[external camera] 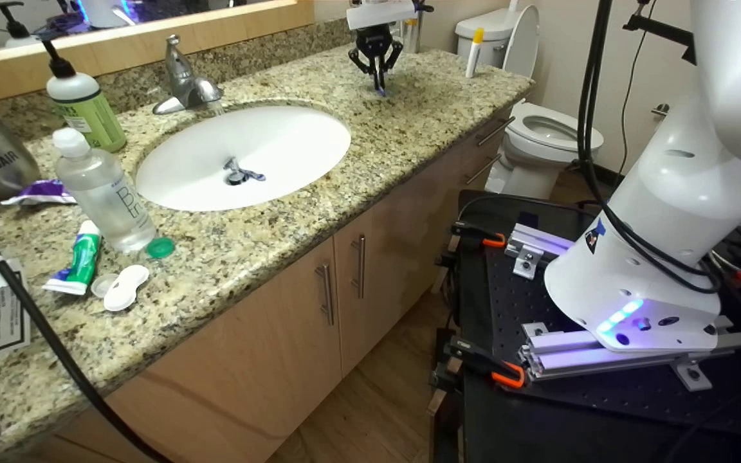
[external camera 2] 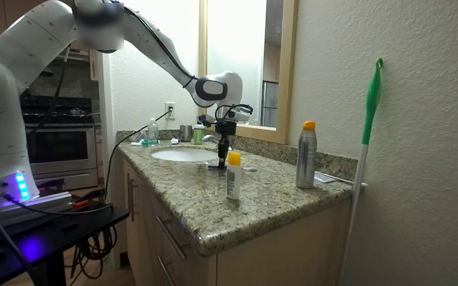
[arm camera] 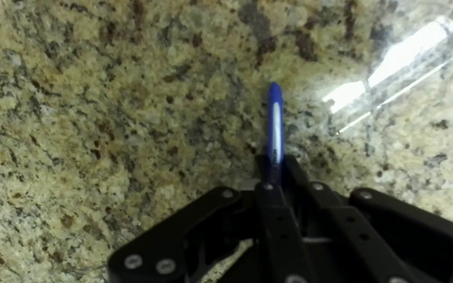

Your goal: Wet the toothbrush under the tap then place it back on the counter

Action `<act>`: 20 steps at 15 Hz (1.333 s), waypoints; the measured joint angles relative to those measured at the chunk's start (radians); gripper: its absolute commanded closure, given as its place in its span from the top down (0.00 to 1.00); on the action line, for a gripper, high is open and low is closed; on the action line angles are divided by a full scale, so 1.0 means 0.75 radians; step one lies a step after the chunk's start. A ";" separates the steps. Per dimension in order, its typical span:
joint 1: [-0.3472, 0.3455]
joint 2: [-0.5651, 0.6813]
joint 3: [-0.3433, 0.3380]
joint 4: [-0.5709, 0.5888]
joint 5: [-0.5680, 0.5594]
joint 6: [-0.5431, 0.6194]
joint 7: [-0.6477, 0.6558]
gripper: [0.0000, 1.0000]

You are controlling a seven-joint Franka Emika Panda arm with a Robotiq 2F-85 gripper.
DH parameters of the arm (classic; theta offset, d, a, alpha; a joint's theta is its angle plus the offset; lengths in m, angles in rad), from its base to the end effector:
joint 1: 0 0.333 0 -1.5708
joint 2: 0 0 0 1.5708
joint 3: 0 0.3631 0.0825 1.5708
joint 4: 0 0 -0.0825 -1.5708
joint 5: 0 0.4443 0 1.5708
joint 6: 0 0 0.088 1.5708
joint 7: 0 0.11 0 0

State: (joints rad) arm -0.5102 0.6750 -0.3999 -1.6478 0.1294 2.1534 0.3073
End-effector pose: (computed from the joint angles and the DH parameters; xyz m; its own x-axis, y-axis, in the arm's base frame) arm 0.4888 -0.5630 0.2300 0.3285 -0.9425 -0.0620 -0.9264 -0.3343 0.1734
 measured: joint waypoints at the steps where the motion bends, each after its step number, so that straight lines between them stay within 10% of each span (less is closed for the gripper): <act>1: -0.001 0.008 0.000 0.015 0.000 -0.017 0.001 0.03; 7: 0.015 -0.046 0.006 0.019 -0.085 -0.121 -0.215 0.03; 15: 0.172 -0.554 0.002 -0.466 -0.545 -0.083 -0.450 0.03; 20: 0.169 -0.777 0.000 -0.510 -0.509 -0.336 -0.645 0.10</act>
State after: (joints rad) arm -0.3837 0.0920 -0.3998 -2.0301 -0.2522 1.9015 -0.1765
